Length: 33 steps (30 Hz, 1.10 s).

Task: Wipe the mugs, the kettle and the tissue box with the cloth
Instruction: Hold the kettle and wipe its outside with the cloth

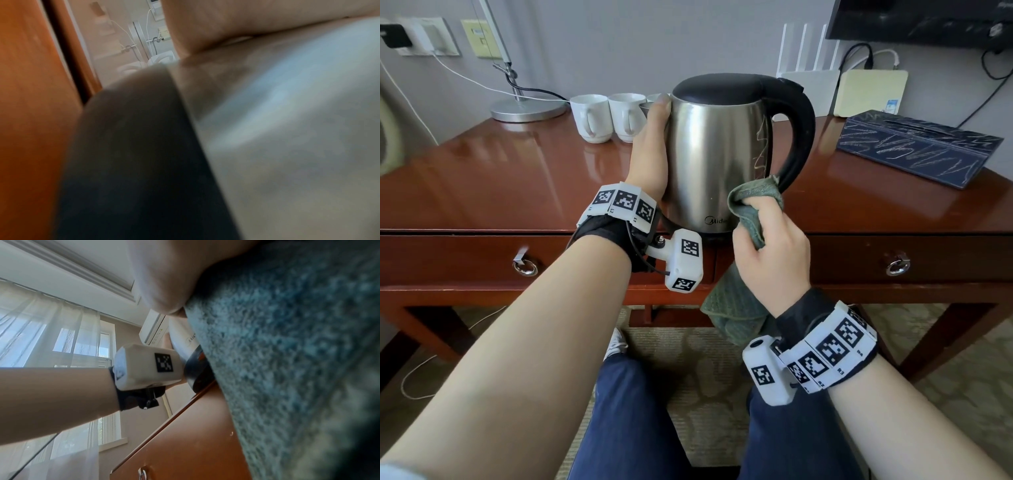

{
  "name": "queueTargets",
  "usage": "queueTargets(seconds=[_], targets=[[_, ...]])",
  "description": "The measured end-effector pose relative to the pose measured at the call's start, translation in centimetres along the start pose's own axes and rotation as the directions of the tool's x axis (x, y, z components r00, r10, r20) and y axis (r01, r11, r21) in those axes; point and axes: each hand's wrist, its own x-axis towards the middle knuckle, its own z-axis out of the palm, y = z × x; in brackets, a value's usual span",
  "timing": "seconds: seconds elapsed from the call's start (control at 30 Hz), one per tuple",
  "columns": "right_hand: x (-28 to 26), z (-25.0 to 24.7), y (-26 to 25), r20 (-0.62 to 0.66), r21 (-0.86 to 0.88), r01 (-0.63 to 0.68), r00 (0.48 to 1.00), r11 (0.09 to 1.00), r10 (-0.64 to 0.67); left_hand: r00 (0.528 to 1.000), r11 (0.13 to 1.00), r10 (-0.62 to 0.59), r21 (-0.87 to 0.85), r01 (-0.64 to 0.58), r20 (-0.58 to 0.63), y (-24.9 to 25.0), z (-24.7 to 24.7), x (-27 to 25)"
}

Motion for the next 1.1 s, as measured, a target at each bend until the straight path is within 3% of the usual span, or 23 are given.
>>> queueTargets(seconds=[0.1, 0.33, 0.57, 0.73, 0.93, 1.1], targets=[[0.0, 0.0, 0.4, -0.004, 0.107, 0.004, 1.000, 0.994, -0.004, 1.000, 1.000, 0.017, 0.002, -0.017, -0.019, 0.0, 0.0, 0.2], [-0.8, -0.1, 1.7, 0.037, 0.121, 0.116, 0.992, 0.986, -0.121, 0.999, 0.989, -0.036, 0.145, 0.040, -0.033, 0.4, -0.5, 1.3], [-0.2, -0.5, 1.6, 0.051, -0.001, 0.024, 0.998, 1.000, -0.024, 0.992, 0.970, -0.109, 0.214, 0.120, -0.060, 0.5, -1.2, 1.9], [0.1, -0.7, 1.6, 0.106, 0.134, 0.001, 0.994, 0.991, -0.015, 0.975, 0.962, -0.137, 0.211, 0.172, -0.174, 0.6, -2.0, 2.5], [1.2, -1.5, 0.0, 0.105, 0.467, -0.112, 0.992, 0.877, 0.071, 0.983, 0.978, -0.009, 0.203, 0.047, -0.185, 0.6, -2.6, 2.1], [1.7, -1.3, -0.2, 0.164, 0.438, -0.214, 0.974, 0.873, 0.157, 0.968, 0.992, 0.077, 0.112, -0.051, -0.240, 0.6, -2.1, 0.2]])
